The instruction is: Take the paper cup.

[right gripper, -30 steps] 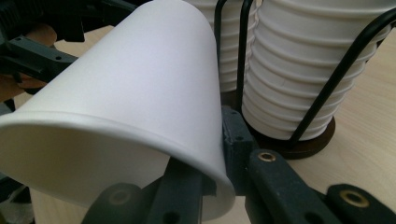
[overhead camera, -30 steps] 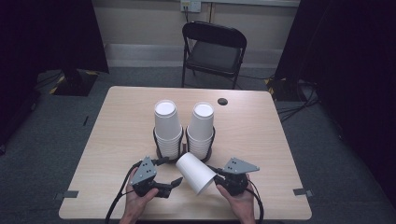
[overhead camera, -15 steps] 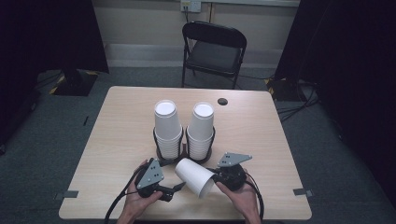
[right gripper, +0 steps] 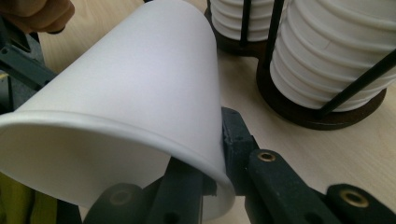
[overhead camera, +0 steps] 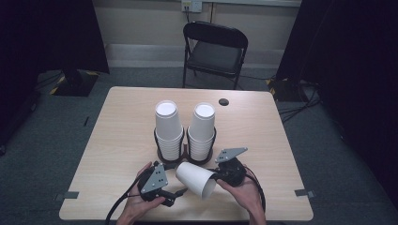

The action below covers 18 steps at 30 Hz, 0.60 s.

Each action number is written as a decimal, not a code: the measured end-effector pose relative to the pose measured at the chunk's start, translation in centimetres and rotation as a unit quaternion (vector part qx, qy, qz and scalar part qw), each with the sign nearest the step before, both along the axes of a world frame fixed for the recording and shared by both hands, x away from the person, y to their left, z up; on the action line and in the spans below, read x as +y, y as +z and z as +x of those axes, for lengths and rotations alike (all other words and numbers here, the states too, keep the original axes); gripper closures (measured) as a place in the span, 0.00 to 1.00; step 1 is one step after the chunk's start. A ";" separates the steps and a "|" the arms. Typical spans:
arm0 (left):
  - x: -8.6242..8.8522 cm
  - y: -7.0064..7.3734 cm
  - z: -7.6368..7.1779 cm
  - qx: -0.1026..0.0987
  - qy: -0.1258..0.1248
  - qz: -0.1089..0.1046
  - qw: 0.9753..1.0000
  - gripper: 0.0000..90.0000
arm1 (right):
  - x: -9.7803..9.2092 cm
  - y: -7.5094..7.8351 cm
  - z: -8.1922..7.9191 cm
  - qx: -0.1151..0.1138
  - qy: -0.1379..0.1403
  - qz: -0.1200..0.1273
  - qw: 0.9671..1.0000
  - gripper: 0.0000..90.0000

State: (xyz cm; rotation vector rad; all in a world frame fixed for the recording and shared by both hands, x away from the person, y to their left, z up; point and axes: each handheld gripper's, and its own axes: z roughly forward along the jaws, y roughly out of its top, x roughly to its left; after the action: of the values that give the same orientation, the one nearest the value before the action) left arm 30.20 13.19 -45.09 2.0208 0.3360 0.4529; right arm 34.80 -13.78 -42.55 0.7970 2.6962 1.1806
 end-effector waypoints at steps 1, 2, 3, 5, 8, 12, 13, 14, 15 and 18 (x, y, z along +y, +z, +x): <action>-0.1 -0.1 -0.1 -0.003 -0.005 0.006 1.000 0.17 | 0.1 0.0 0.3 0.006 0.009 -0.011 1.000 0.96; -0.2 -0.1 -0.1 -0.006 -0.005 0.010 1.000 0.17 | 0.1 0.0 0.3 0.006 0.009 -0.011 1.000 0.96; -0.3 -0.2 -0.1 -0.012 -0.007 0.018 1.000 0.17 | 0.3 0.2 0.5 0.008 0.015 -0.019 1.000 0.96; -0.4 -0.2 -0.2 -0.013 -0.007 0.018 1.000 0.17 | 0.5 0.3 0.6 0.012 0.022 -0.022 0.999 0.96; -0.7 -0.1 -0.1 -0.019 -0.007 0.023 1.000 0.17 | 0.7 0.4 0.7 0.018 0.025 -0.030 0.999 0.96; -1.5 0.2 0.1 -0.036 -0.025 0.042 0.998 0.12 | 0.9 0.5 1.0 0.027 0.030 -0.034 0.999 0.96; -1.7 0.2 0.2 -0.040 -0.033 0.055 0.997 0.12 | 0.8 0.5 1.0 0.028 0.030 -0.035 0.999 0.96; -1.9 0.2 0.2 -0.045 -0.037 0.064 0.996 0.12 | 0.8 0.5 1.1 0.030 0.033 -0.040 0.998 0.96; -2.1 0.2 0.2 -0.048 -0.042 0.078 0.995 0.12 | 0.8 0.5 1.1 0.033 0.035 -0.042 0.998 0.96; -2.6 0.0 0.2 -0.056 -0.049 0.095 0.993 0.12 | 0.9 0.6 1.3 0.038 0.039 -0.054 0.997 0.96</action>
State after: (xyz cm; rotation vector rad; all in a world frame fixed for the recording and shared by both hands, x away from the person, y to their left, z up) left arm 30.45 10.55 -45.05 2.1736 0.1282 0.5527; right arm 36.05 -12.93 -41.95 0.7416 2.8497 1.0277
